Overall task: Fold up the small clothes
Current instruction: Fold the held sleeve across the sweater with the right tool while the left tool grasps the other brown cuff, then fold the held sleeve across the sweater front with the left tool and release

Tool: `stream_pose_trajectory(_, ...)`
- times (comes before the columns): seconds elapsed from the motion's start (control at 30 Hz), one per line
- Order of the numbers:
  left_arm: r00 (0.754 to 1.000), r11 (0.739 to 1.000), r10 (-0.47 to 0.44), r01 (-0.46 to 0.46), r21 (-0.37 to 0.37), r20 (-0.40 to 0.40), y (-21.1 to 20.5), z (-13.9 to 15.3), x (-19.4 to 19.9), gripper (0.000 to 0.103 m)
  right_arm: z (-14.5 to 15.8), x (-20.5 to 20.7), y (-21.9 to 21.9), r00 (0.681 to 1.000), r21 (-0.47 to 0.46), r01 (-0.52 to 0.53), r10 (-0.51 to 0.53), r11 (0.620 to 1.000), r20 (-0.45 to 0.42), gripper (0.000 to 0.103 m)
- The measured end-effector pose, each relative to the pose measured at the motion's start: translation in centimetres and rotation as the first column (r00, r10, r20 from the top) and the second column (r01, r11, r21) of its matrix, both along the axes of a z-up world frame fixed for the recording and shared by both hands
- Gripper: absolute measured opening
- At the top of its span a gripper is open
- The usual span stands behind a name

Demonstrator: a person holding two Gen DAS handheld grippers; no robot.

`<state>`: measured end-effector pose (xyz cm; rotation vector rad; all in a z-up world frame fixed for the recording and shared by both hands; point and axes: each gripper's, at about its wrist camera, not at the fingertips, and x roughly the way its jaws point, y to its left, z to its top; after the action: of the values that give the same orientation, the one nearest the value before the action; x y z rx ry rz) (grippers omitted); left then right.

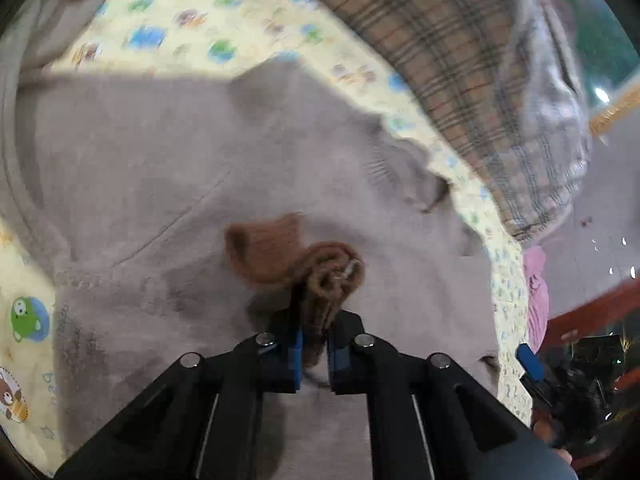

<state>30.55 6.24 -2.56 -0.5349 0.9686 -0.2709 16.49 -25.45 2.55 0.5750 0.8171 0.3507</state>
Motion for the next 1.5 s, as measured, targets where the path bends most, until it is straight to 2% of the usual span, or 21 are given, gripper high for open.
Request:
stream_pose_trajectory(0.07,0.995,0.998,0.023,-0.029,0.064,0.096,0.3,2.0,-1.4,0.006,0.3,-1.3,-1.6,0.997,-0.071,0.070,-0.068,0.995,0.024,0.046)
stream_pose_trajectory(0.1,0.991,0.997,0.053,-0.060,0.051,0.122,1.5,2.3,-1.8,0.006,0.5,-1.8,-2.6,0.993,-0.127,0.116,-0.113,0.985,0.030,0.046)
stream_pose_trajectory(0.23,0.991,0.988,0.128,-0.130,0.085,0.021,4.5,-0.8,-0.7,0.006,0.5,-0.5,-6.6,0.972,-0.259,0.226,-0.236,0.939,-0.008,0.046)
stream_pose_trajectory(0.33,0.991,0.990,0.129,-0.130,0.046,0.014,5.0,-1.2,-1.1,0.006,-0.7,2.6,-8.5,0.960,-0.344,0.229,-0.269,0.911,-0.074,0.046)
stream_pose_trajectory(0.43,0.996,0.991,0.091,-0.090,0.101,0.002,3.7,-1.7,-1.5,0.007,-2.2,5.3,-9.5,0.955,-0.359,0.205,-0.267,0.910,-0.131,0.046)
stream_pose_trajectory(0.53,0.996,0.990,0.091,-0.090,0.113,-0.005,3.4,-1.8,-1.9,0.007,-4.3,7.6,-8.4,0.960,-0.389,0.137,-0.219,0.911,-0.176,0.046)
stream_pose_trajectory(0.57,0.996,0.990,0.091,-0.089,0.114,-0.009,3.4,-2.0,-2.1,0.007,-5.2,8.2,-8.2,0.959,-0.390,0.121,-0.209,0.913,-0.191,0.020)
stream_pose_trajectory(0.6,0.996,0.990,0.087,-0.086,0.115,-0.010,3.2,-1.9,-2.1,0.006,-5.3,8.3,-8.0,0.962,-0.389,0.112,-0.198,0.914,-0.189,0.010)
stream_pose_trajectory(0.67,0.998,0.991,0.054,-0.055,0.122,0.010,2.1,-1.0,-2.4,0.006,-4.3,7.8,-7.9,0.968,-0.419,0.114,-0.196,0.901,-0.158,0.008)
stream_pose_trajectory(0.77,0.999,0.984,-0.004,-0.003,0.177,0.042,-0.4,-0.3,-2.3,0.006,-1.8,6.5,-8.9,0.969,-0.466,0.172,-0.233,0.868,-0.078,0.008)
stream_pose_trajectory(0.87,1.000,0.979,0.004,-0.004,0.206,0.000,-0.9,-1.9,-1.4,0.007,-2.9,7.3,-9.9,0.959,-0.488,0.169,-0.257,0.856,-0.120,0.008)
stream_pose_trajectory(0.9,1.000,0.982,-0.001,0.003,0.187,-0.007,-0.5,-2.2,-1.4,0.009,-3.7,7.7,-9.8,0.957,-0.497,0.157,-0.256,0.853,-0.136,0.008)
stream_pose_trajectory(0.97,1.000,0.987,-0.001,0.001,0.160,-0.003,0.7,-1.9,-2.2,0.014,-4.4,7.7,-10.2,0.951,-0.482,0.164,-0.267,0.861,-0.153,0.013)
stream_pose_trajectory(1.0,1.000,0.984,0.003,-0.003,0.175,0.004,1.2,-1.5,-2.7,0.018,-4.1,7.4,-10.5,0.949,-0.469,0.186,-0.282,0.864,-0.143,0.018)
stream_pose_trajectory(1.03,1.000,0.982,0.007,-0.010,0.188,0.013,1.8,-1.2,-3.3,0.019,-3.6,6.9,-10.7,0.943,-0.470,0.211,-0.305,0.857,-0.131,0.023)
stream_pose_trajectory(1.1,1.000,0.981,0.018,-0.022,0.193,0.026,3.0,-0.5,-4.5,0.020,-2.5,5.7,-10.4,0.936,-0.489,0.250,-0.338,0.836,-0.100,0.023)
stream_pose_trajectory(1.2,0.997,0.980,0.055,-0.063,0.190,0.045,5.2,0.7,-6.3,0.021,-0.8,3.4,-9.2,0.954,-0.413,0.245,-0.293,0.877,-0.056,0.023)
stream_pose_trajectory(1.33,0.986,0.974,0.143,-0.155,0.168,0.085,8.7,2.4,-8.1,0.048,-0.1,0.3,-6.1,0.984,-0.314,0.154,-0.173,0.937,-0.034,0.027)
stream_pose_trajectory(1.47,0.970,0.955,0.225,-0.238,0.178,0.087,11.9,3.5,-7.7,0.051,-1.9,-1.4,-2.6,0.994,-0.245,0.036,-0.060,0.969,-0.090,0.030)
stream_pose_trajectory(1.5,0.965,0.948,0.250,-0.261,0.184,0.082,12.9,3.7,-7.4,0.056,-2.5,-1.8,-1.8,0.993,-0.229,0.007,-0.033,0.974,-0.110,0.030)
